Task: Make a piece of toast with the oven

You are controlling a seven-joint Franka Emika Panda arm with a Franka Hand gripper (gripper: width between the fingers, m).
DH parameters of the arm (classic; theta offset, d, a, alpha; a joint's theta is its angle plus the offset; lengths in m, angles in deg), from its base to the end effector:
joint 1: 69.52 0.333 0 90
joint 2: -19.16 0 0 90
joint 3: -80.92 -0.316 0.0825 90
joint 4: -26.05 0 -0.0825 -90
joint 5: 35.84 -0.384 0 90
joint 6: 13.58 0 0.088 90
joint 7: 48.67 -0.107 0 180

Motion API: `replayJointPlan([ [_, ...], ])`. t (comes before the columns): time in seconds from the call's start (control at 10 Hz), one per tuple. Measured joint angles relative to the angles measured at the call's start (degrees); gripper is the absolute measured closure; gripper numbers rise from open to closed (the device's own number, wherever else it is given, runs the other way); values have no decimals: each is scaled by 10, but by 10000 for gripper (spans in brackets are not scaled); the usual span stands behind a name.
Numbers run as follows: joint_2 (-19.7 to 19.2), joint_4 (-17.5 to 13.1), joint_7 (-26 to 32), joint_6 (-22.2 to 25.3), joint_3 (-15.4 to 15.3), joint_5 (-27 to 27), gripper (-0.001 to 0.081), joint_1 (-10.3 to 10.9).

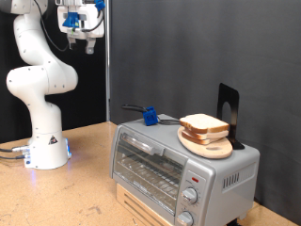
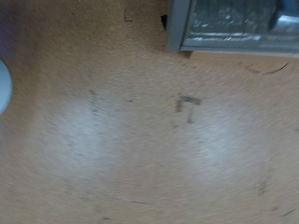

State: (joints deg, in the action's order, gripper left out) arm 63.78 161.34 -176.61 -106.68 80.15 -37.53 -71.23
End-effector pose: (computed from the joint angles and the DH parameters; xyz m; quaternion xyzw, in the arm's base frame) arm 0.3142 -0.0009 0.5907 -0.4292 0.9029 -0.0005 0.0234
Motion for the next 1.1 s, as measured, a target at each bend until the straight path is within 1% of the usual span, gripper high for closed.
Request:
replayJointPlan([
  [0.1,7,16,66,-30,7,7,-3,7],
  [0.2,10,37,130,-77,15,20,-3,12],
  [0.3,6,61,191,-142,24,38,-3,13],
  [0.4,-5,84,241,-221,31,63,-3,13],
  [0.5,-13,96,275,-270,32,79,-3,14],
  [0.6,-12,94,260,-254,32,72,-3,14],
  [0.7,-9,93,317,-249,47,46,-3,27],
  [0.8,-3,93,394,-250,79,22,-3,51],
  [0.9,-1,94,470,-260,111,0,-3,75],
  [1.0,-4,98,545,-282,141,-18,-3,102],
  [1.1,-12,109,617,-326,165,-20,-3,126],
])
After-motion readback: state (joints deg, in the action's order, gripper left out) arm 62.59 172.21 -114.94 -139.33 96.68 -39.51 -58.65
